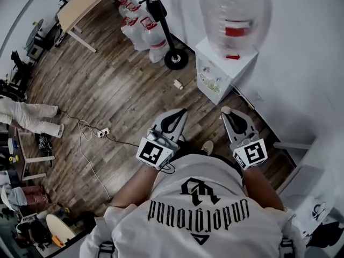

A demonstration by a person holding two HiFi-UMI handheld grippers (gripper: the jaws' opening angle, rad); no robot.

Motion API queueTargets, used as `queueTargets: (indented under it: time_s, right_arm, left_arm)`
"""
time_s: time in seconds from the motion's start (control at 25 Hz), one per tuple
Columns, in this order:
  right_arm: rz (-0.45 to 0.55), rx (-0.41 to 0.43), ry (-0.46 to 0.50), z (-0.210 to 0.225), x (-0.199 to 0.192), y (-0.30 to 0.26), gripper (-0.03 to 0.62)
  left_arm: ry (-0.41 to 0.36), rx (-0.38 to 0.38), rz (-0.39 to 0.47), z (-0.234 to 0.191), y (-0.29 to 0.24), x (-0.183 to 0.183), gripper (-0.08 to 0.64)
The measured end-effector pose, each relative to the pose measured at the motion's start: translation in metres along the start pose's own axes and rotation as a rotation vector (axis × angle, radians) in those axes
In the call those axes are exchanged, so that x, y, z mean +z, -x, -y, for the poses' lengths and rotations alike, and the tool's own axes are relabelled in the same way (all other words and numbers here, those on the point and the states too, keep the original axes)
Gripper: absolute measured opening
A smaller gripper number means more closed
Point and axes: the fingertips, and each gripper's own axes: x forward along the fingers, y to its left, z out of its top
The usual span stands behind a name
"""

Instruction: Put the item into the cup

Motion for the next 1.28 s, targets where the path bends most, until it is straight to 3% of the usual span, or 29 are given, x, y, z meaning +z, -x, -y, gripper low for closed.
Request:
queueTargets:
  time_s: [0.12,0.24,0.64,0.92,1.08,1.28]
  right_arm:
    - [-0.015,-0.012,-0.01,0.008,-0.006,-0.009,0.048]
    - [-0.037,-0.024,-0.013,0.015,-0.009,-0.025,0.048]
    - [-0.152,-0.122,-0.079,0.053,-0.055,-0.089,0.048]
    - [-0.283,-0.197,-0.133,0.09,-0.139,-0.13,0.048]
    - [-0.362,-0.231,-0.161,0.11,-0.194,-0.15,0.049]
    - [-0.474,-0.274,-0.219,0.134,-0.274,-0.169,0.049]
  left_arm:
    - [0.045,-0.025,-0.019,-0.004,-0.013,-0.003,0.002]
    - [0.025,-0.046,-0.016,-0.022,-0.024,-0.004,0.002]
    - [0.08,-0.118,-0.096,-0.085,-0.073,-0.039,0.002]
    - [0.126,-0.152,-0.188,-0.12,-0.108,-0.099,0.002]
    - [0.049,-0.218,-0.22,-0.135,-0.124,-0.153,0.002]
    - [0.05,-0.246,-0.266,-0.15,-0.148,-0.208,0.002]
